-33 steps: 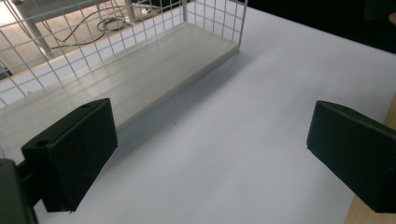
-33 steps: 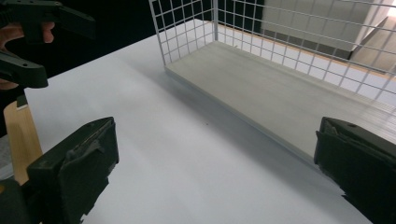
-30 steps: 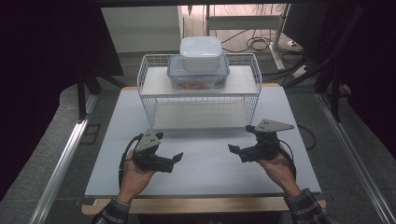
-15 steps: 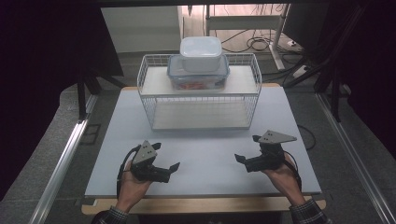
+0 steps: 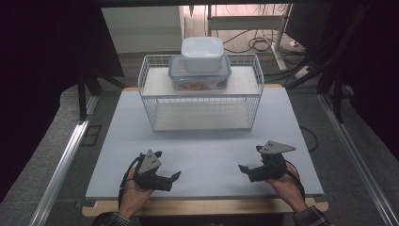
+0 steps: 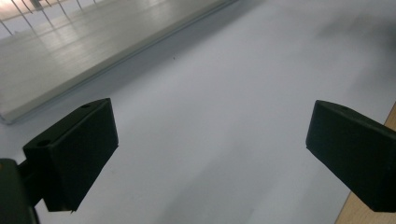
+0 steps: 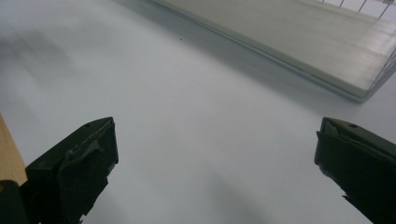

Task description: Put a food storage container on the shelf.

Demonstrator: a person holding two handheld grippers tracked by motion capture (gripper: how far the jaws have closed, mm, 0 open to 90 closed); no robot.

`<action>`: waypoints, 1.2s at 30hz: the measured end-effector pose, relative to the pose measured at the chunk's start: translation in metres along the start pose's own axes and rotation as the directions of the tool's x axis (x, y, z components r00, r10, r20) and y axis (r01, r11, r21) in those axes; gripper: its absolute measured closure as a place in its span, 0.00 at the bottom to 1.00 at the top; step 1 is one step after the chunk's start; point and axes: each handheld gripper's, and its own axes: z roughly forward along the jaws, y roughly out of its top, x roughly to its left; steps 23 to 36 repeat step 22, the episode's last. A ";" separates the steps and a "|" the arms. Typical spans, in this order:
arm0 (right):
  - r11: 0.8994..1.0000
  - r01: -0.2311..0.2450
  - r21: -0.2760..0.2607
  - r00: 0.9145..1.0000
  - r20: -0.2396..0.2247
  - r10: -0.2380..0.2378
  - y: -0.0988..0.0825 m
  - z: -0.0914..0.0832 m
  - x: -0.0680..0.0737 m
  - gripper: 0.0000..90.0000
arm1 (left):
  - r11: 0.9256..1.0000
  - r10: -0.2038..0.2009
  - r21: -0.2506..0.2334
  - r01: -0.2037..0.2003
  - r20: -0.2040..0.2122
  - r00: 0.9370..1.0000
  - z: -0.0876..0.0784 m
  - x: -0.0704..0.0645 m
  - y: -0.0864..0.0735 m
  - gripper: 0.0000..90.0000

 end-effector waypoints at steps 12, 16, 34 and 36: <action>0.996 0.005 0.091 1.000 -0.010 -0.004 -0.017 0.022 0.001 0.00 | 0.991 -0.056 0.121 0.049 0.062 0.996 0.021 0.007 -0.014 0.02; 0.992 -0.005 0.126 1.000 -0.017 0.007 -0.020 0.026 0.000 0.00 | 0.986 -0.045 0.160 0.034 0.064 0.997 0.026 0.005 -0.016 0.02; 0.988 0.006 0.154 1.000 -0.011 -0.005 -0.021 0.029 0.000 0.00 | 0.987 -0.044 0.157 0.035 0.054 0.998 0.026 0.006 -0.015 0.01; 0.988 0.006 0.154 1.000 -0.011 -0.005 -0.021 0.029 0.000 0.00 | 0.987 -0.044 0.157 0.035 0.054 0.998 0.026 0.006 -0.015 0.01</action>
